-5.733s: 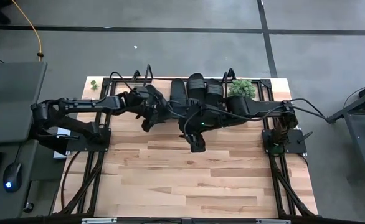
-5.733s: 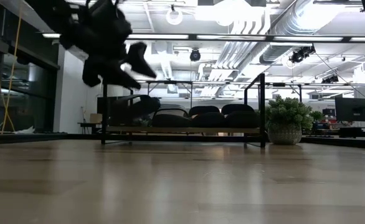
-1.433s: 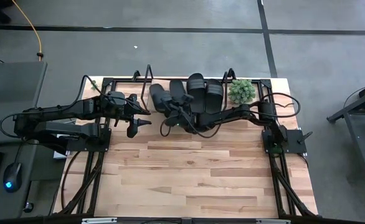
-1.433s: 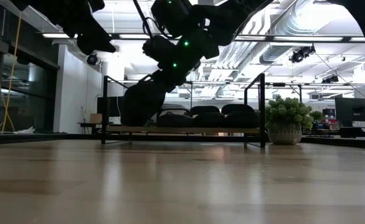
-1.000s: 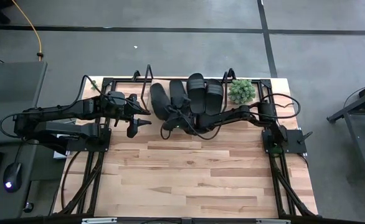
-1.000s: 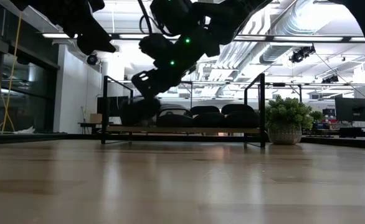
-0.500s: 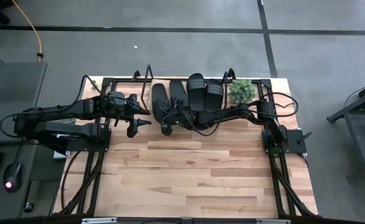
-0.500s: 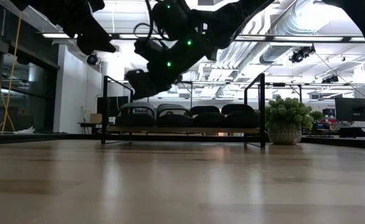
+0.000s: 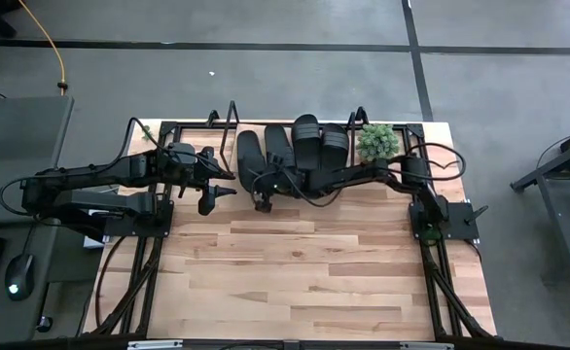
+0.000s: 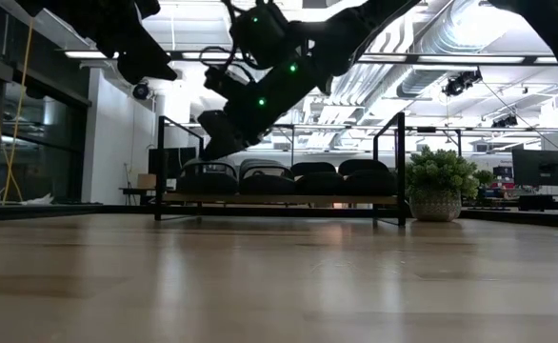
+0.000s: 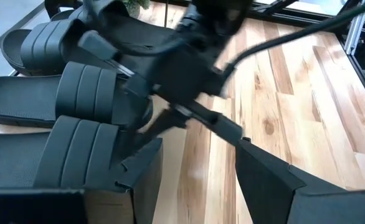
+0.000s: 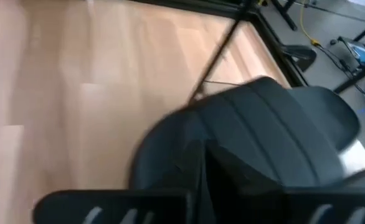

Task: Pick and place slides into the shelf
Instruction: Put the black slipper on the shelf

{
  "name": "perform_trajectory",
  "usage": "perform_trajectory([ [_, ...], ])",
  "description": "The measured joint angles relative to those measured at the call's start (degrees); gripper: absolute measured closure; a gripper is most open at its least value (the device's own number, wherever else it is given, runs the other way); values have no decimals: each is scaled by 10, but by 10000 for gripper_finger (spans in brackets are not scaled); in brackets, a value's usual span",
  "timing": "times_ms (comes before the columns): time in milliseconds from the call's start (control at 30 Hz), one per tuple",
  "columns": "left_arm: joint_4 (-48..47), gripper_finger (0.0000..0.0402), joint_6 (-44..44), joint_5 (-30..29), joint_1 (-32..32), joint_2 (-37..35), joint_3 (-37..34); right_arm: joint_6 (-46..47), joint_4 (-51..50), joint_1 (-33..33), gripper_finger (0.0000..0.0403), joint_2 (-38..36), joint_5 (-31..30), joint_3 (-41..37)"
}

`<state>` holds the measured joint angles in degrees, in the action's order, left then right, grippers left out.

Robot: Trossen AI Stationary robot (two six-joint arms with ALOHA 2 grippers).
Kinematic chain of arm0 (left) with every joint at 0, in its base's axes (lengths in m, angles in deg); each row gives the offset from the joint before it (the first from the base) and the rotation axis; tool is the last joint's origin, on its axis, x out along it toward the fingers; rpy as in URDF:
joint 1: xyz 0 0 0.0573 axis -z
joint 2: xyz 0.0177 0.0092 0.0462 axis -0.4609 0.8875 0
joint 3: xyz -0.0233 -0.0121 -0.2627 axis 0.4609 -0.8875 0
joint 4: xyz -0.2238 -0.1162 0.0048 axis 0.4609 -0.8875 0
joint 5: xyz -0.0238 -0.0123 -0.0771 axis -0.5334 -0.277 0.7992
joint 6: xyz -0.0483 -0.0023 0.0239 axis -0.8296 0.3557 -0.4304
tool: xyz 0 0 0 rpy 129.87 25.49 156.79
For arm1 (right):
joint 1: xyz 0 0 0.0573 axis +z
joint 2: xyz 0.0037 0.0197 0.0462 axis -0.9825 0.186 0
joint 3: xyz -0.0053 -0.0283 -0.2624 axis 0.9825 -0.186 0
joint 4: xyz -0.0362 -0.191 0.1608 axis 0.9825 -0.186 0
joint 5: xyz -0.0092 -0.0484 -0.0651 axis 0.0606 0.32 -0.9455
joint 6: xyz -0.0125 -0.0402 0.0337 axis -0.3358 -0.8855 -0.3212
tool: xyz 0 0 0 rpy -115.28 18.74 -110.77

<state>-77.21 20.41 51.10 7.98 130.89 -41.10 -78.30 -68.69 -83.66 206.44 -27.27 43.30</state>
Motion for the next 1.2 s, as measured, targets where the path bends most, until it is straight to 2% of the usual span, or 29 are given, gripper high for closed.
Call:
perform_trajectory([
  [267,0,218,0,0,0,0,0,15,-4,-28,402,0,19,0],
  [467,0,218,0,0,0,0,0,10,5,-36,403,0,-3,0],
  [800,0,218,-1,-10,0,0,0,13,15,-47,403,0,-5,0],
  [967,0,218,-1,-11,0,0,0,13,15,-47,403,0,27,0],
  [1200,0,218,0,-11,0,0,0,17,36,-41,403,1,114,0],
])
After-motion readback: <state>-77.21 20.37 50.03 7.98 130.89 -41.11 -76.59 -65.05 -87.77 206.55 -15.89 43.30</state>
